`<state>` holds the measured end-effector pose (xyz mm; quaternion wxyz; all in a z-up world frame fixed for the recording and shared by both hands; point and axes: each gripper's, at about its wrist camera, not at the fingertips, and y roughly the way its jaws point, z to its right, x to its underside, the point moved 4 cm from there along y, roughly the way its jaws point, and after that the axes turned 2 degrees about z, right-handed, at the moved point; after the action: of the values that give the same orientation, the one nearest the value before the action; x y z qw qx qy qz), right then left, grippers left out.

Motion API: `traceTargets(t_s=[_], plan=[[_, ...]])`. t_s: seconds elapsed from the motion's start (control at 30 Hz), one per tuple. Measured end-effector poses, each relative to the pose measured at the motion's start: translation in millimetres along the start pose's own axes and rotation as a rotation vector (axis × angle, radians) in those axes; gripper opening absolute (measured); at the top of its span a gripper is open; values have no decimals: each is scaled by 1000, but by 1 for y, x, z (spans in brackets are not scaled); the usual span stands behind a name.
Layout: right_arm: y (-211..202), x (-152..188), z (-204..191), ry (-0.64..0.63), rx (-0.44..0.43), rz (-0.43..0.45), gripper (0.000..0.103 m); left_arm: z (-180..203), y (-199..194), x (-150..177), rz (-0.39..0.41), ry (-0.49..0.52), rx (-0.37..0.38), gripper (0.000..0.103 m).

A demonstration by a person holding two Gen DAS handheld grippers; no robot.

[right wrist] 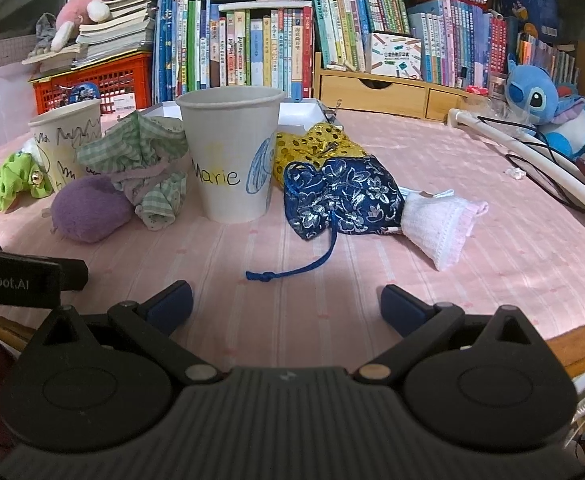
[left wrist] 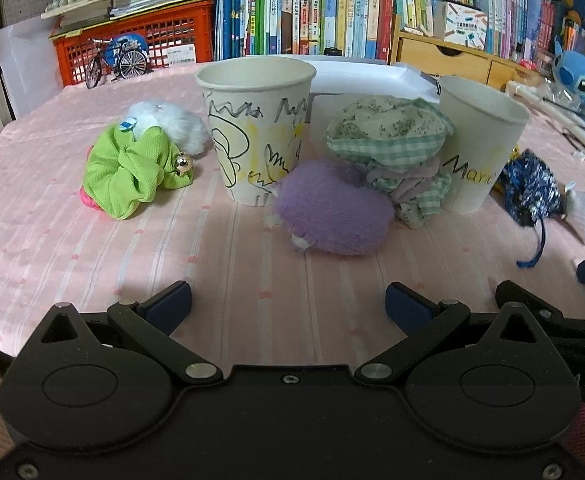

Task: Organize soft objects
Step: 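Grasp the purple fuzzy plush with the left tool while the right tool grasps the blue floral pouch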

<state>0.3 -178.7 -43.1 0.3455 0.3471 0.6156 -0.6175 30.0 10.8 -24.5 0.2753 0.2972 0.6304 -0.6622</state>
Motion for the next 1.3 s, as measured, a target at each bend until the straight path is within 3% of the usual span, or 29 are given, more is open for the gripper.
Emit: traceTargets(t_s=[0.2,0.5,1.3], plan=[[-7,-9,8,6,-8,72,103,-6,-10,-8,68,-56,37,101],[-4,-34,22,-119,79,161,102,12,-12,-21,168,43,12,99],[41,-49,33,-244,78,134,103,28,18,-21,142,77,30,83]])
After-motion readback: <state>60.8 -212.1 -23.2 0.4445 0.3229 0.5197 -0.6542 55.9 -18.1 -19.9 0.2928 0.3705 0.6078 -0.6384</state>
